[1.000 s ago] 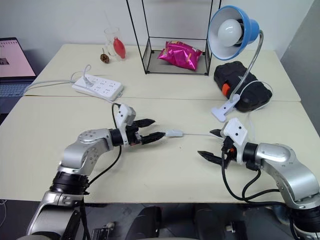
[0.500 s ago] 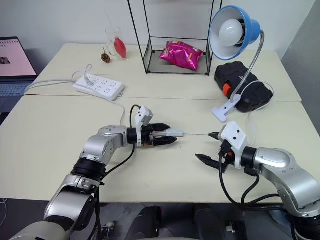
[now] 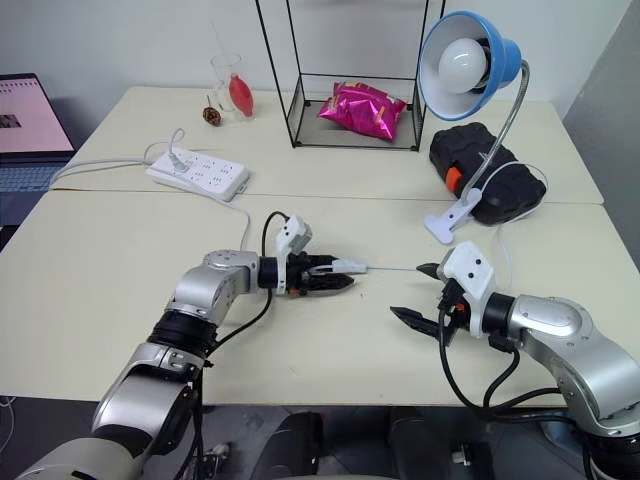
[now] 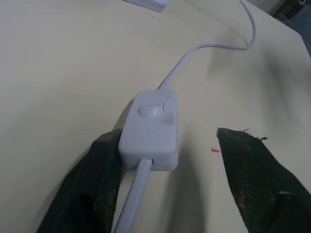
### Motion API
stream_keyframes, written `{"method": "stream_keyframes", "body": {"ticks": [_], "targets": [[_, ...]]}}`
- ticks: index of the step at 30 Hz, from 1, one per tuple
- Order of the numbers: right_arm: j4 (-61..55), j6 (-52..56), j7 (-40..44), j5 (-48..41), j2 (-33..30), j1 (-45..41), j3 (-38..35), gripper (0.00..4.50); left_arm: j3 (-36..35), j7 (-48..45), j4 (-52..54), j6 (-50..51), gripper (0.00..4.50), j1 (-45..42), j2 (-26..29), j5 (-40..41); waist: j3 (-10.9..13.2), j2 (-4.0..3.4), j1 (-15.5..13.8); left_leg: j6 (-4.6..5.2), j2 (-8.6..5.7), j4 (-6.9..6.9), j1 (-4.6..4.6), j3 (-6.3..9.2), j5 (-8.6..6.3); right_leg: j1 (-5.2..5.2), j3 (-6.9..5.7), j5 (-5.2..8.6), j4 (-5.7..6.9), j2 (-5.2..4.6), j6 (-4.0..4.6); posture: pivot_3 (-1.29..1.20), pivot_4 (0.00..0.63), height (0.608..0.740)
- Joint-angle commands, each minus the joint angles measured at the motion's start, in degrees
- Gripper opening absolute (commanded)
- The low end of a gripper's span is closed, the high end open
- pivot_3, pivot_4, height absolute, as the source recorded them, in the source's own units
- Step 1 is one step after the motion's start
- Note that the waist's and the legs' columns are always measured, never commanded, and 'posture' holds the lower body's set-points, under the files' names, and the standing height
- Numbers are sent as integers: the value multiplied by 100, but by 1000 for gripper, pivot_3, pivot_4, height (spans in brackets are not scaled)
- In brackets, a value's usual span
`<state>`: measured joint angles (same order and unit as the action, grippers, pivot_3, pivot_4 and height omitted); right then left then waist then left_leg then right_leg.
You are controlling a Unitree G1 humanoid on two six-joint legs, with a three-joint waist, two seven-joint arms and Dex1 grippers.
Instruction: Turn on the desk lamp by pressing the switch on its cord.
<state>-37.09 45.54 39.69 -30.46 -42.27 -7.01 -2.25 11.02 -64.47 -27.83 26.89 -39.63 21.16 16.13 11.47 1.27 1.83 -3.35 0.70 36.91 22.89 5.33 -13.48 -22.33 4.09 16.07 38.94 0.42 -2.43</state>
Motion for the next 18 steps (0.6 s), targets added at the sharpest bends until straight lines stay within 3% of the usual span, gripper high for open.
{"method": "stream_keyframes", "body": {"ticks": [1, 5, 13, 18], "targets": [[-193, -49, -19, -60, -60, 1, -137, 4500, -42, -27, 63, -161, 1914, -32, -51, -44, 0, 0, 0, 0, 0, 0, 0, 0, 0, 0, 0, 0, 0, 0, 0, 0, 150, 740], [-191, -90, -42, -63, -18, 11, -157, 4500, -93, 33, 94, -256, 1105, -3, -108, -70, 0, 0, 0, 0, 0, 0, 0, 0, 0, 0, 0, 0, 0, 0, 0, 0, 150, 740], [-264, -112, -224, -248, 300, 26, -254, 4500, -104, 102, 881, -484, 1106, 334, -51, -58, 0, 0, 2, 0, 1, -2, 0, 2, 0, 0, 0, 0, 0, 0, 0, 0, 150, 740], [-324, -82, -306, -287, 405, 76, -109, 4500, -42, 450, 1133, -1161, 1106, 608, -49, -377, 0, 0, -5, 0, 0, -1, 0, 4, 0, 1, 0, 0, 0, -1, 0, 0, 150, 740]]}}
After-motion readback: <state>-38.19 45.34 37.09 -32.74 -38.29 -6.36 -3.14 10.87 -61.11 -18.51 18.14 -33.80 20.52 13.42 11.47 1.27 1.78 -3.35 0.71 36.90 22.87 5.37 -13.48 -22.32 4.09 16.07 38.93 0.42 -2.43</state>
